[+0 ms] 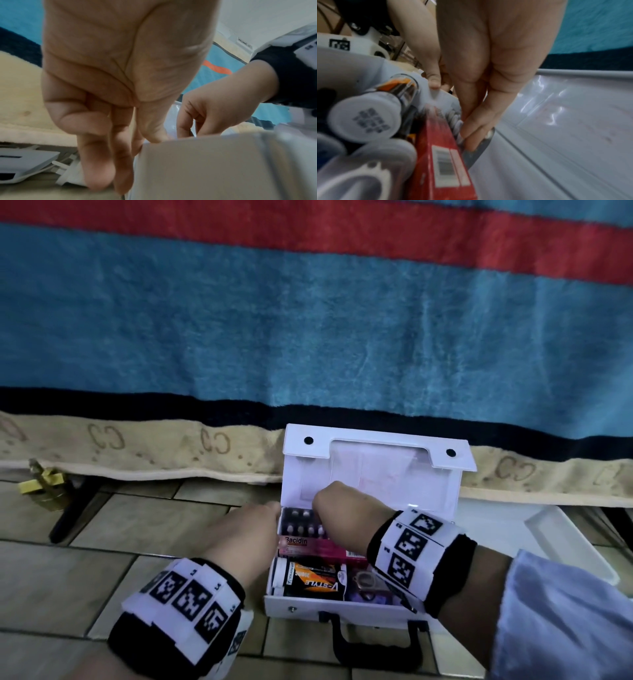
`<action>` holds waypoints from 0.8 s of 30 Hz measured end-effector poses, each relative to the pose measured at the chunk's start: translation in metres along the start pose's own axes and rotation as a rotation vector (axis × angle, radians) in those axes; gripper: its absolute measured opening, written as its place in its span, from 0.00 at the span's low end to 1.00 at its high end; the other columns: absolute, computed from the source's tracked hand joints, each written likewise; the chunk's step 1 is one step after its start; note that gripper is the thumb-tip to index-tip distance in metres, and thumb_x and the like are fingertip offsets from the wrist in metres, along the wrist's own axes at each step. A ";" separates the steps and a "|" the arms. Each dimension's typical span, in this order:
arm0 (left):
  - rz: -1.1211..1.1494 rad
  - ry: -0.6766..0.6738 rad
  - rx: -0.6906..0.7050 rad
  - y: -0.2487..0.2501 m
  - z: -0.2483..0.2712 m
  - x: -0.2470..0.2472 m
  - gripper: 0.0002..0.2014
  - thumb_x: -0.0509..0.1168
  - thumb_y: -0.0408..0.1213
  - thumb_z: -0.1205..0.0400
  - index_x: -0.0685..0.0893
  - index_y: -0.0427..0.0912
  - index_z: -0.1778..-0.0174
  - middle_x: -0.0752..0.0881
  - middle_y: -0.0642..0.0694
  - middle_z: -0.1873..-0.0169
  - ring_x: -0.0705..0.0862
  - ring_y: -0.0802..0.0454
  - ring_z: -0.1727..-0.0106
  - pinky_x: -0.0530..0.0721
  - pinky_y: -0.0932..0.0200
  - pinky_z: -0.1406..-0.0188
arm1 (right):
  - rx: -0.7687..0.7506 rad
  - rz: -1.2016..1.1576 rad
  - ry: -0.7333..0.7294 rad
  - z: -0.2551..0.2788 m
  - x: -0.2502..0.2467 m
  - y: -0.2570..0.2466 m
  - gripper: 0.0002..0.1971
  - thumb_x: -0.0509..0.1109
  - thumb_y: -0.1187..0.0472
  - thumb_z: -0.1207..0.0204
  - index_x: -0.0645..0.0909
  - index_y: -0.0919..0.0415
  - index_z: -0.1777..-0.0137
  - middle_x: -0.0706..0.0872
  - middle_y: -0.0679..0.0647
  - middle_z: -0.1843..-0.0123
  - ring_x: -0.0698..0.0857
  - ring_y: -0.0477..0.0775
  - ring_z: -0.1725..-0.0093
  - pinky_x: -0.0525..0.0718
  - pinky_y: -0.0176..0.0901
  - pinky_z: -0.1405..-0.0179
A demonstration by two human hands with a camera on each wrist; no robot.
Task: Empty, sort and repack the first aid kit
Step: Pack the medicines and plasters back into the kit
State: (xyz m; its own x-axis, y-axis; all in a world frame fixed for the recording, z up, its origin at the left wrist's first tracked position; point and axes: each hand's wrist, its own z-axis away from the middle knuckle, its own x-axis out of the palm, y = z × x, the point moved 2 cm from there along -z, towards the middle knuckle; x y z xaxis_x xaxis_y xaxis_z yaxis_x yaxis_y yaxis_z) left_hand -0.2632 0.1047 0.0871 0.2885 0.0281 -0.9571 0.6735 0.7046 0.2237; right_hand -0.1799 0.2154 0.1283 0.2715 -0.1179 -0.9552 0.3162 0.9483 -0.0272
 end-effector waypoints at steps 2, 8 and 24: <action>0.009 0.000 0.009 -0.001 0.001 0.000 0.08 0.64 0.42 0.20 0.76 0.51 0.46 0.85 0.49 0.55 0.84 0.47 0.52 0.83 0.51 0.52 | 0.020 -0.016 0.036 -0.002 -0.002 0.003 0.16 0.58 0.80 0.27 0.67 0.64 0.74 0.69 0.56 0.71 0.69 0.51 0.75 0.67 0.38 0.79; -0.002 -0.010 -0.008 -0.001 0.001 0.001 0.09 0.62 0.38 0.19 0.74 0.51 0.44 0.84 0.48 0.54 0.84 0.47 0.52 0.84 0.49 0.51 | -0.081 -0.084 -0.044 -0.005 0.002 0.004 0.10 0.67 0.67 0.24 0.85 0.67 0.46 0.87 0.61 0.47 0.87 0.59 0.51 0.88 0.51 0.50; 0.036 -0.025 -0.031 -0.001 0.001 0.002 0.10 0.61 0.37 0.18 0.74 0.52 0.43 0.82 0.50 0.57 0.83 0.47 0.53 0.84 0.52 0.53 | -0.073 -0.085 -0.183 0.012 0.004 0.026 0.16 0.71 0.53 0.25 0.82 0.58 0.39 0.84 0.52 0.41 0.81 0.52 0.47 0.80 0.44 0.48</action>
State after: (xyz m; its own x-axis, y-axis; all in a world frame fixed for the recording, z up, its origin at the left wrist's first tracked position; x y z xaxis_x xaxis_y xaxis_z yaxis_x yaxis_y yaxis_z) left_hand -0.2630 0.1032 0.0852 0.3298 0.0361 -0.9434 0.6407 0.7253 0.2518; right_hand -0.1598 0.2356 0.1276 0.4091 -0.2434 -0.8794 0.2797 0.9508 -0.1330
